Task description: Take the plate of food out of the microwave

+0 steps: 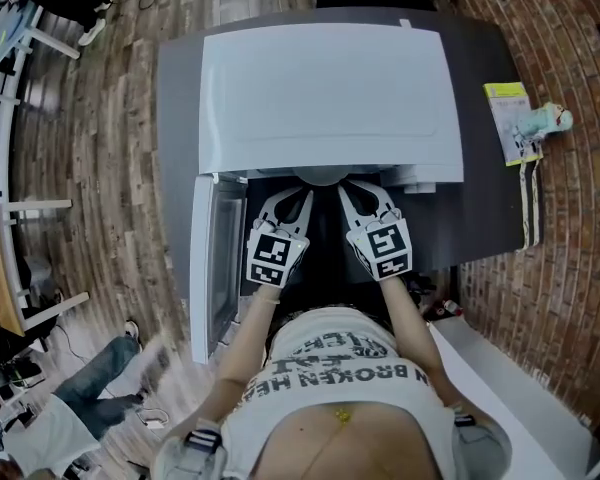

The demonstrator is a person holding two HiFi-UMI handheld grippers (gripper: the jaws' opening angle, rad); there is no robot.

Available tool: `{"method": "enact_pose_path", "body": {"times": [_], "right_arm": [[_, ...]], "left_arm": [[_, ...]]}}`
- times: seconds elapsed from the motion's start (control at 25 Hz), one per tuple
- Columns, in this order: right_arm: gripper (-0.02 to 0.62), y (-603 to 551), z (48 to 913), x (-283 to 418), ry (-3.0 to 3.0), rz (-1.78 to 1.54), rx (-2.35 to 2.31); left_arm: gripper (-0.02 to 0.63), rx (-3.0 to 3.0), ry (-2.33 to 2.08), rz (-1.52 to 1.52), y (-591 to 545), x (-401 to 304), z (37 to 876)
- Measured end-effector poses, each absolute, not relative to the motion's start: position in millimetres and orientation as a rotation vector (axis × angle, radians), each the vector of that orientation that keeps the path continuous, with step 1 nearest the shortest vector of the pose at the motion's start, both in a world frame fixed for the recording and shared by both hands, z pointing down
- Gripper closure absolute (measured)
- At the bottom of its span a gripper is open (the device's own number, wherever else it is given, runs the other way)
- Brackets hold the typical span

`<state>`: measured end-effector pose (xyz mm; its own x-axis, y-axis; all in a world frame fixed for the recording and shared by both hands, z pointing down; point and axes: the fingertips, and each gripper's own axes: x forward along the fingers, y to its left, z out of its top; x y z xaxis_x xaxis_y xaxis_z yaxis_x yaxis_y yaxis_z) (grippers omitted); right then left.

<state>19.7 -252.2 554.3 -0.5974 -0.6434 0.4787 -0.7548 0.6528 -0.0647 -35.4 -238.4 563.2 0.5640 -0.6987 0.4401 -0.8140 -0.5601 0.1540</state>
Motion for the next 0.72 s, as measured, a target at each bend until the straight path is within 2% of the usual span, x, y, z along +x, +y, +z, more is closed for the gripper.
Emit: {"method": "enact_pose_path", "body": {"times": [0.72], "right_arm": [[0.586, -257.6, 606.6, 24.9, -2.368, 0.512, 1.086]], "left_arm": [[0.598, 2.279, -1.189, 0.433, -241.9, -44.2, 611.9]]}}
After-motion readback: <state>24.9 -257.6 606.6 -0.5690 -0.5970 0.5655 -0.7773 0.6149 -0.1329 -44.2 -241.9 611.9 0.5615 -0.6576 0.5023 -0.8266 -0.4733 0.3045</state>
